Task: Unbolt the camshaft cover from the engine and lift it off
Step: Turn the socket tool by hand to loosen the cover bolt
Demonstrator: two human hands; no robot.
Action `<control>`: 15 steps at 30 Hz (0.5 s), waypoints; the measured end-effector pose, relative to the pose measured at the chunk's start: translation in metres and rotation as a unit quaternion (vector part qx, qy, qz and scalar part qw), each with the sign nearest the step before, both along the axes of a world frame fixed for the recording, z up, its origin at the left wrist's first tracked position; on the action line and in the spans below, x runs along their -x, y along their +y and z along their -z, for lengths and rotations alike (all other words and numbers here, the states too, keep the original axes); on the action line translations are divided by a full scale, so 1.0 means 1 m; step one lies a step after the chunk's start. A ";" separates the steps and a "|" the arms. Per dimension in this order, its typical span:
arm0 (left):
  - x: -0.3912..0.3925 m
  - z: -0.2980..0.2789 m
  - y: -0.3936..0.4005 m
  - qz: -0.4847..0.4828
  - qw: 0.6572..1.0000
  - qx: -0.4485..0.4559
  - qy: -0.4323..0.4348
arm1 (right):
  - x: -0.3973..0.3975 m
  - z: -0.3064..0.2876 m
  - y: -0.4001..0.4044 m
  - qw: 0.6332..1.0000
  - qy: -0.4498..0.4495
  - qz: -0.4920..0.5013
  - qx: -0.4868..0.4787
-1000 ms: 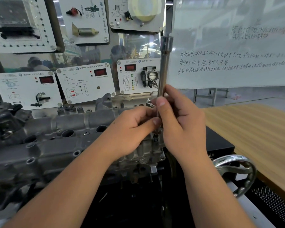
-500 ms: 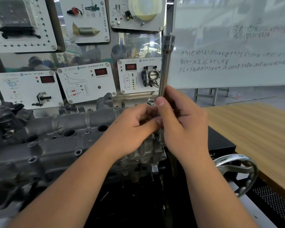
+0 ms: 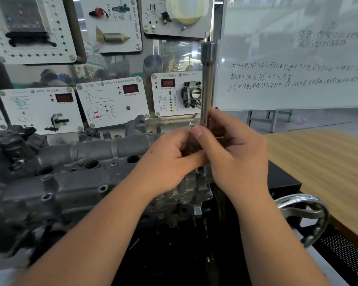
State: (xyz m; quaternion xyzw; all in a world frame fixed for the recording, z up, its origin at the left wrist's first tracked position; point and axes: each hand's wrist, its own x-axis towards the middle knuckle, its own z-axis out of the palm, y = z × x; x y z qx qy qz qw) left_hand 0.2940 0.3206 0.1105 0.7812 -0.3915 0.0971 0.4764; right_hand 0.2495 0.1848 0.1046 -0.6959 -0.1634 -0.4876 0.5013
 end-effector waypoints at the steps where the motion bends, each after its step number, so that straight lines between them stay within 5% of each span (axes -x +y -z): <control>1: 0.000 0.000 0.000 0.000 1.000 -0.002 0.003 | -0.001 0.001 0.000 1.000 -0.004 -0.005 0.001; 15: -0.005 0.002 0.000 0.010 0.999 0.007 0.031 | -0.002 0.001 -0.002 1.000 0.004 0.008 -0.016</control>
